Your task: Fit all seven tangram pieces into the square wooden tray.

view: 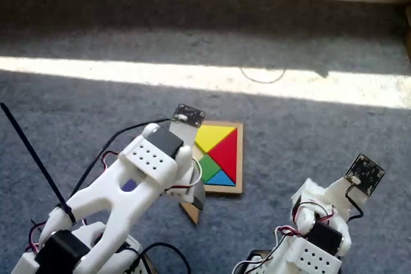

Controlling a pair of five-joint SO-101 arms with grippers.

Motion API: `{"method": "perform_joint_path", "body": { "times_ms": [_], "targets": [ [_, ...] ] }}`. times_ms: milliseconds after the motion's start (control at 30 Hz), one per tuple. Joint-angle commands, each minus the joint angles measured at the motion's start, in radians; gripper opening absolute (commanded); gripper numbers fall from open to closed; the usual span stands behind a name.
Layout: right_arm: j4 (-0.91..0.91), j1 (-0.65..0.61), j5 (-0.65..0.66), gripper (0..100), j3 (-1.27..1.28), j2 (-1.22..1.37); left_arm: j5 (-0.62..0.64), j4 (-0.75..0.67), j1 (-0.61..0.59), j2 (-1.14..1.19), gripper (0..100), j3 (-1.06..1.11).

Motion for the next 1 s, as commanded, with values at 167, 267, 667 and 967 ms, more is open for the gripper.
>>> {"method": "perform_joint_path", "body": {
  "times_ms": [167,267,667,967],
  "targets": [
    [-0.027,-0.01,-0.008,0.5,-0.008,-0.015,0.169,-0.316,0.028,-0.035,33,0.206],
    [-0.027,-0.01,-0.008,0.5,-0.008,-0.015,0.17,-0.348,0.028,-0.035,33,0.239],
    [-0.028,-0.01,-0.008,0.5,-0.008,-0.015,0.219,-0.381,0.03,0.288,33,0.127],
    [-0.028,-0.01,-0.008,0.5,-0.007,-0.015,0.219,-0.324,0.027,0.34,33,0.073]
  ]
}}
